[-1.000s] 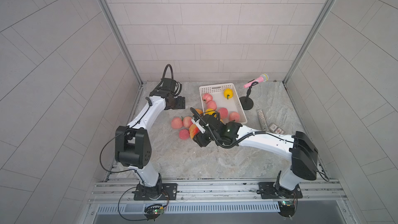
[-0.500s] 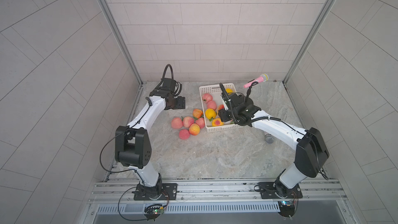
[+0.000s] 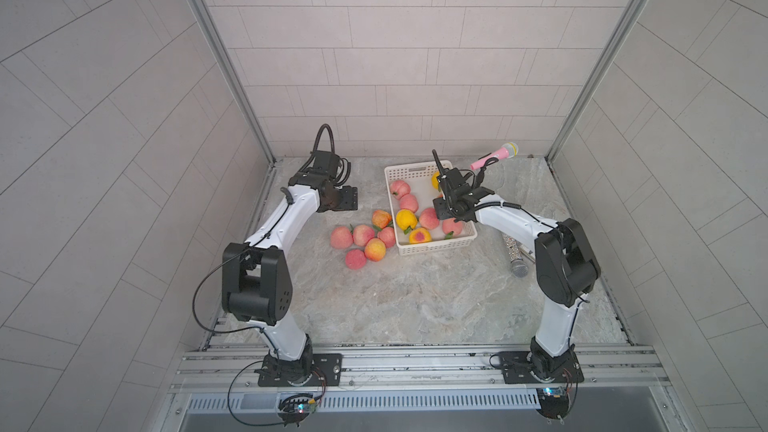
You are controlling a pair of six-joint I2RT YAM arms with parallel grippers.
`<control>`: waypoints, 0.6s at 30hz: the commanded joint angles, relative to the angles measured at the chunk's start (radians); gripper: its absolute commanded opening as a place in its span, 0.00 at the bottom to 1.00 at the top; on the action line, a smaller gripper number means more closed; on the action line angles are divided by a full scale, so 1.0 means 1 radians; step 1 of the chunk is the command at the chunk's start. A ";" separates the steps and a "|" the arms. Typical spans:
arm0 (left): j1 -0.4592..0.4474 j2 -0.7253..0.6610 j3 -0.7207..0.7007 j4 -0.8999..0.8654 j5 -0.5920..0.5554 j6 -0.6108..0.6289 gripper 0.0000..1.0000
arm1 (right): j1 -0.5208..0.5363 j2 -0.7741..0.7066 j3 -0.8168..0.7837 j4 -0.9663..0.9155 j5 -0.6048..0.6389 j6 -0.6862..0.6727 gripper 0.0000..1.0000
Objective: Put the peaches into the basket
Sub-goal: Place the peach in the basket.
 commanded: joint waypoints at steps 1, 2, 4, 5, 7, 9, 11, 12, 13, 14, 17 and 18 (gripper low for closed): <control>0.009 0.008 0.018 -0.010 0.003 0.016 0.80 | -0.003 0.040 0.038 -0.011 0.044 -0.022 0.56; 0.010 0.008 0.018 -0.010 0.002 0.016 0.80 | -0.004 0.050 0.044 -0.011 0.050 -0.022 0.56; 0.009 0.009 0.018 -0.010 0.004 0.016 0.80 | -0.004 0.074 0.058 -0.011 0.069 -0.018 0.56; 0.010 0.009 0.018 -0.009 0.004 0.016 0.80 | -0.004 0.083 0.064 -0.011 0.075 -0.017 0.56; 0.011 0.012 0.019 -0.010 0.008 0.016 0.80 | -0.005 0.100 0.074 -0.010 0.089 -0.011 0.57; 0.010 0.014 0.018 -0.010 0.011 0.016 0.80 | -0.005 0.112 0.080 -0.011 0.095 -0.008 0.57; 0.010 0.015 0.018 -0.009 0.014 0.015 0.80 | -0.007 0.123 0.083 -0.011 0.103 -0.003 0.57; 0.010 0.016 0.019 -0.008 0.016 0.016 0.80 | -0.008 0.129 0.085 -0.011 0.102 0.001 0.57; 0.010 0.017 0.019 -0.008 0.017 0.016 0.80 | -0.008 0.135 0.086 -0.011 0.101 0.004 0.57; 0.011 0.017 0.019 -0.009 0.019 0.016 0.80 | -0.009 0.138 0.087 -0.011 0.099 0.008 0.57; 0.010 0.020 0.019 -0.009 0.022 0.015 0.80 | -0.009 0.150 0.089 -0.011 0.091 0.014 0.58; 0.010 0.021 0.019 -0.009 0.027 0.015 0.80 | -0.009 0.152 0.091 -0.012 0.088 0.018 0.59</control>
